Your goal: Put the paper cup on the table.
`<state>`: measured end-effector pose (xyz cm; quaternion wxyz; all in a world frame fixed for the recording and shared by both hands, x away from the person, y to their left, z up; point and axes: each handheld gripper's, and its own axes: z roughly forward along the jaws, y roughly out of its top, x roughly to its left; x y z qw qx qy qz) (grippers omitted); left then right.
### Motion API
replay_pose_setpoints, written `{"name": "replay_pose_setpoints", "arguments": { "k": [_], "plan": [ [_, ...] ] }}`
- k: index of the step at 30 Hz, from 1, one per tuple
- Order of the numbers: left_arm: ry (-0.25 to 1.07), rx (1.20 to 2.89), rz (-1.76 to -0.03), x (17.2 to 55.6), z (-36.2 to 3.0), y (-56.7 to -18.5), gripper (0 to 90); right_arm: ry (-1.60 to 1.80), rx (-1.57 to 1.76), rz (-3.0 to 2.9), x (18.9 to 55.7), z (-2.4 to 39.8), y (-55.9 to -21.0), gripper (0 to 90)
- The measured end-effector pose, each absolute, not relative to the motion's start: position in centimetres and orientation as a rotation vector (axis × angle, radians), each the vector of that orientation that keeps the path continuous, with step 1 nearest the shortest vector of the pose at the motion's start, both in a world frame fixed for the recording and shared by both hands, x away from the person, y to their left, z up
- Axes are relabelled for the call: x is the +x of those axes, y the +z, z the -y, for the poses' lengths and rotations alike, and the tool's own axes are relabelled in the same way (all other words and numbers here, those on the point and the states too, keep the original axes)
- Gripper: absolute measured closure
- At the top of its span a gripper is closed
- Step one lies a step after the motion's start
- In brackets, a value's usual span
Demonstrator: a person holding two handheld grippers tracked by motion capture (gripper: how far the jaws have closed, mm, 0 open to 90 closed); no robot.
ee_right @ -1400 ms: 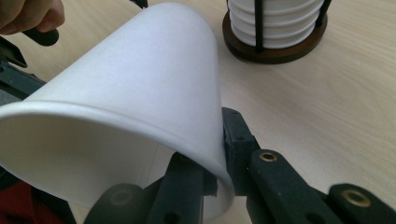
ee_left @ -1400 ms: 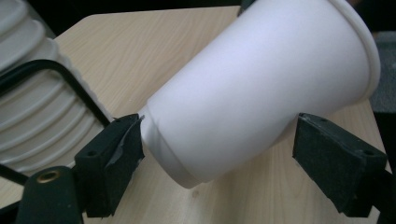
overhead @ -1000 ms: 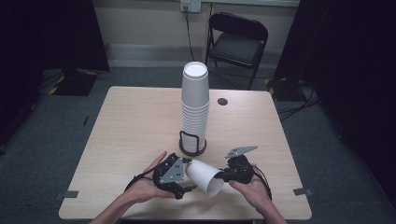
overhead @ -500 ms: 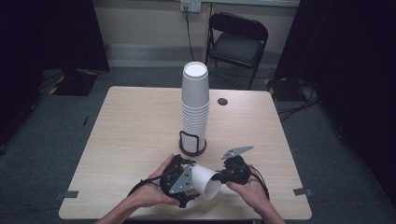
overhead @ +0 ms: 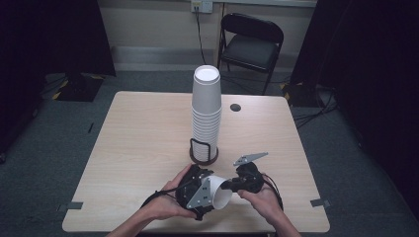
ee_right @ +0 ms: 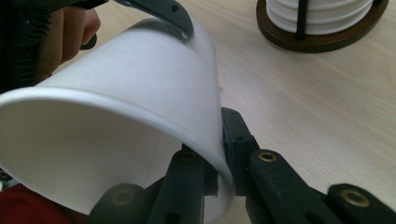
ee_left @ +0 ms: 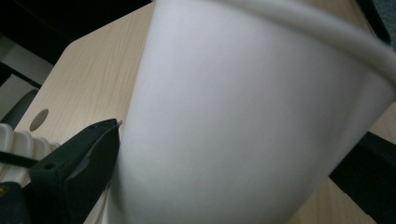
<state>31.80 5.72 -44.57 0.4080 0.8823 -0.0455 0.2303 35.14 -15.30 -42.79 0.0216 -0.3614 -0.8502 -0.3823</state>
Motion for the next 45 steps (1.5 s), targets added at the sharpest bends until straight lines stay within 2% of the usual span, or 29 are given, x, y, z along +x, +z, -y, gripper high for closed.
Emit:
{"name": "replay_pose_setpoints", "arguments": {
  "k": [9,12,19,28,30,35,45],
  "plan": [
    [0.579,2.216,0.169,31.2,-5.1,-44.3,1.5,-1.182,-1.110,2.630,35.1,14.7,-42.9,87.0],
    [0.582,2.207,0.196,30.9,-5.0,-43.9,4.8,-1.188,-1.124,2.621,35.1,14.7,-43.0,87.8],
    [0.559,2.183,0.176,30.8,-4.5,-43.9,6.3,-1.206,-1.131,2.610,34.9,14.4,-43.0,88.8],
    [0.568,2.193,0.164,30.8,-4.2,-44.0,3.7,-1.216,-1.128,2.599,34.7,14.0,-43.0,88.9],
    [0.579,2.193,0.168,30.7,-4.2,-44.0,8.5,-1.214,-1.141,2.598,34.7,14.0,-43.1,88.6],
    [0.577,2.177,0.144,30.8,-4.2,-43.9,9.4,-1.234,-1.165,2.572,34.8,14.3,-43.1,87.8],
    [0.568,2.155,0.064,31.5,-4.9,-44.0,9.8,-1.315,-1.220,2.554,34.7,14.7,-42.9,72.1]
  ]
}}
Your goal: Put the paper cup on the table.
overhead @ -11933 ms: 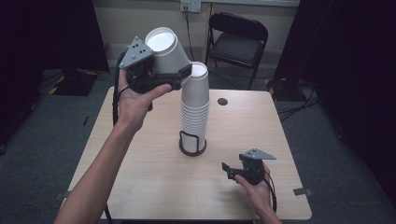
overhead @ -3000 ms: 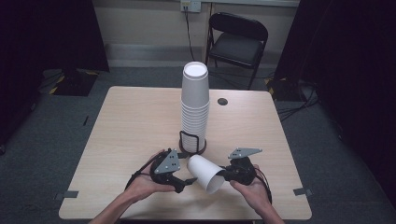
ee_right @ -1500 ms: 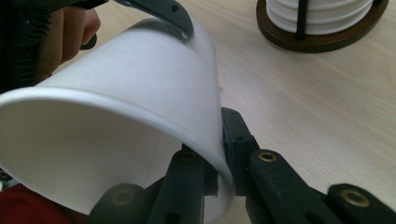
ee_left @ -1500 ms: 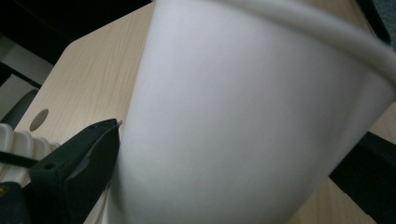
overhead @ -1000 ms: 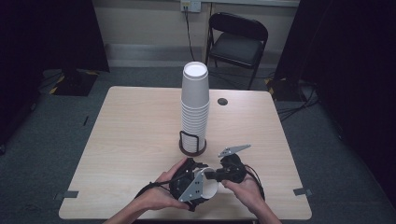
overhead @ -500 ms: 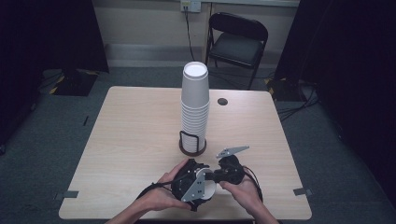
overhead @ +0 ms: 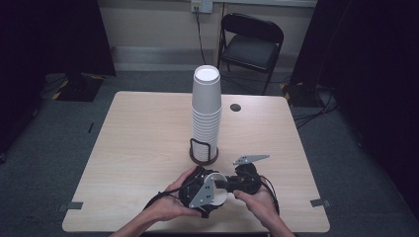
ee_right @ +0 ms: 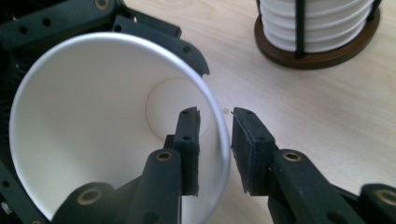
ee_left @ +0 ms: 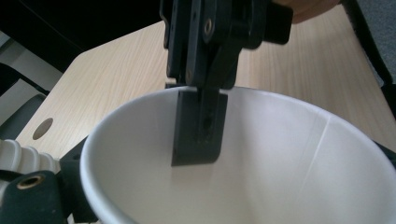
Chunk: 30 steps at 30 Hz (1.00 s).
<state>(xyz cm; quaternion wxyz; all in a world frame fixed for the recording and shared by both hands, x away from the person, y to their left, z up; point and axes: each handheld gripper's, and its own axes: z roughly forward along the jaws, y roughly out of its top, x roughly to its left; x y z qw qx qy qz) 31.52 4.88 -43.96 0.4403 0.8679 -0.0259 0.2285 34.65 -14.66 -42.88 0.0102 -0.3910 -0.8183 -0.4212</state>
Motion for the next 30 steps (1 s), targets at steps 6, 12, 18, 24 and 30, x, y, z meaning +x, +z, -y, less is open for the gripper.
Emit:
{"name": "replay_pose_setpoints", "arguments": {
  "k": [6,12,18,24,30],
  "plan": [
    [0.534,2.146,-0.002,32.0,-5.3,-43.8,9.8,-1.363,-1.267,2.538,34.6,15.2,-42.6,65.3],
    [0.494,2.113,-0.115,33.1,-6.5,-43.7,10.0,-1.437,-1.296,2.542,34.4,15.9,-42.1,58.1],
    [0.470,2.104,-0.173,33.4,-7.4,-43.6,10.1,-1.518,-1.317,2.509,34.4,16.5,-41.6,51.5],
    [0.445,2.081,-0.217,33.5,-8.1,-43.3,10.1,-1.546,-1.378,2.498,34.6,17.2,-41.7,47.7],
    [0.409,2.038,-0.291,33.9,-9.3,-42.3,10.0,-1.570,-1.407,2.492,34.9,18.0,-41.8,44.0]
  ]
}}
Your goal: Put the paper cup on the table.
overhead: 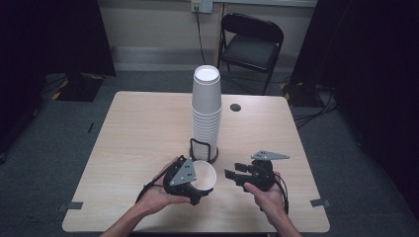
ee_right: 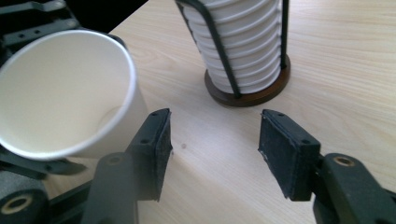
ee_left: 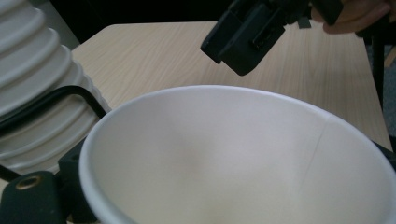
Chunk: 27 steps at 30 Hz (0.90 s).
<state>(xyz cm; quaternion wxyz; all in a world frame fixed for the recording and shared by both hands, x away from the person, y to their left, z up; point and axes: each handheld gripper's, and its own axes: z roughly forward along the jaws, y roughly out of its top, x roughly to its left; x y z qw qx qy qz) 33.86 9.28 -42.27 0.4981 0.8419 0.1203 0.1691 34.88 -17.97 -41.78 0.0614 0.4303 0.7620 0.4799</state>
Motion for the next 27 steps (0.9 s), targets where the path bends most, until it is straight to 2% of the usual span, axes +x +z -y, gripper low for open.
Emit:
{"name": "replay_pose_setpoints", "arguments": {
  "k": [4,13,14,16,22,27],
  "plan": [
    [0.394,2.020,-0.335,34.0,-10.1,-41.9,10.0,1.433,1.324,-2.288,35.2,18.6,-42.0,42.6],
    [0.373,1.944,-0.456,34.8,-12.4,-41.2,10.0,1.378,1.354,-2.254,35.5,19.4,-42.8,32.8],
    [0.375,1.937,-0.472,34.8,-12.6,-41.0,10.0,1.366,1.374,-2.225,35.4,19.7,-42.8,28.4],
    [0.380,1.921,-0.489,35.0,-13.1,-40.7,10.0,1.361,1.376,-2.220,35.5,19.8,-42.8,27.2],
    [0.393,1.871,-0.567,35.4,-14.8,-40.0,10.1,1.328,1.396,-2.193,35.7,20.3,-43.0,14.3],
    [0.396,1.825,-0.649,35.8,-15.8,-39.6,10.1,1.311,1.391,-2.191,35.6,20.3,-43.2,14.1]
  ]
}}
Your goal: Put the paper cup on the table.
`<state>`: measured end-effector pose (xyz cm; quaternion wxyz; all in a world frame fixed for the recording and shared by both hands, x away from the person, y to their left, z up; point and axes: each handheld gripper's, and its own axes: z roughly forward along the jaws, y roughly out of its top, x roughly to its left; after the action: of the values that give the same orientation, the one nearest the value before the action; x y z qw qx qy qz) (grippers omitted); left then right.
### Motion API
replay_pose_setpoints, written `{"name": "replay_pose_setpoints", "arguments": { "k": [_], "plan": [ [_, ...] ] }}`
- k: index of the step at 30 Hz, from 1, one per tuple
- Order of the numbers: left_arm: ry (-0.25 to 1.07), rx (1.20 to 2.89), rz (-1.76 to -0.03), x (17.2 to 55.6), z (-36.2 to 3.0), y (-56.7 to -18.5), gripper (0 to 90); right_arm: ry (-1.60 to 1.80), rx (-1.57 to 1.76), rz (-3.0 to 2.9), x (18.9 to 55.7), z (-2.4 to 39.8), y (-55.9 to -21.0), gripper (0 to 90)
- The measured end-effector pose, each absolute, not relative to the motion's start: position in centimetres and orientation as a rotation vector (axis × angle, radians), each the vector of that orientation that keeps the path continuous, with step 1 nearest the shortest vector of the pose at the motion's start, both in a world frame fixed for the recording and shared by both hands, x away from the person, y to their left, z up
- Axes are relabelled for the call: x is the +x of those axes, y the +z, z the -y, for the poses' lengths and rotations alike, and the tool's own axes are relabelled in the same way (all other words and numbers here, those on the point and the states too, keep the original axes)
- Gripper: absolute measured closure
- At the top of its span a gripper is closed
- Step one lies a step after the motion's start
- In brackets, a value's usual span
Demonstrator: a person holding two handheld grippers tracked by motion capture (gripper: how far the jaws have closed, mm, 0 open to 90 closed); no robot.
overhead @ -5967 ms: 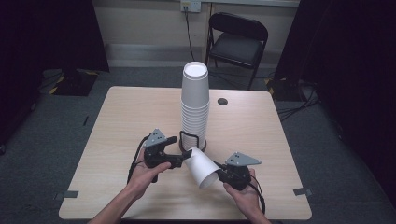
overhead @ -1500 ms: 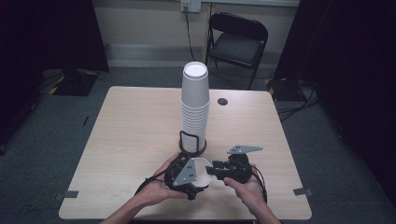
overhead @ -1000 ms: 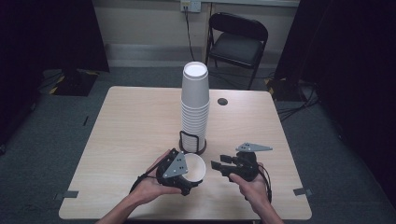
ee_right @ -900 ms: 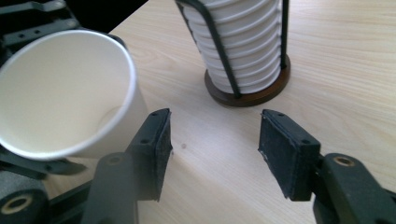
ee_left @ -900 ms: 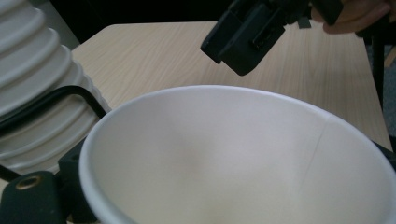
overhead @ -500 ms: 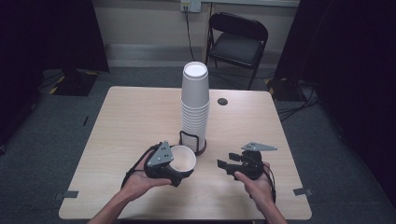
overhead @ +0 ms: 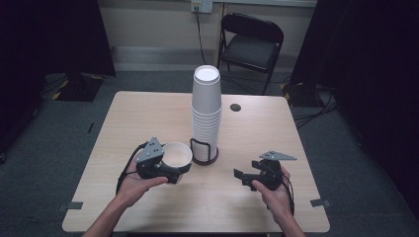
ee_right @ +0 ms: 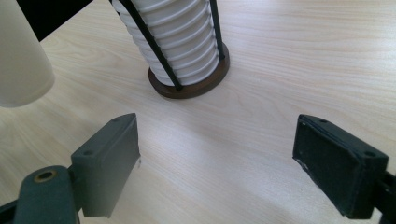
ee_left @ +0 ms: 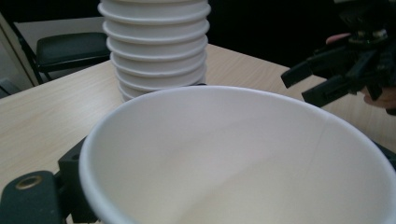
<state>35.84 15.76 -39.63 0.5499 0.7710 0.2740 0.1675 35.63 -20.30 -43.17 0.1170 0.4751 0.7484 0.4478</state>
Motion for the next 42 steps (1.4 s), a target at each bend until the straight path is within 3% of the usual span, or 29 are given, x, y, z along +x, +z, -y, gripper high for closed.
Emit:
{"name": "replay_pose_setpoints", "arguments": {
  "k": [18,42],
  "plan": [
    [0.496,1.695,-0.886,39.0,-18.6,-39.2,9.9,1.275,1.419,-2.194,35.9,20.4,-43.6,14.3],
    [0.634,1.690,-0.941,45.0,-19.2,-39.6,9.8,1.267,1.429,-2.211,35.9,20.4,-43.7,15.3]
  ]
}}
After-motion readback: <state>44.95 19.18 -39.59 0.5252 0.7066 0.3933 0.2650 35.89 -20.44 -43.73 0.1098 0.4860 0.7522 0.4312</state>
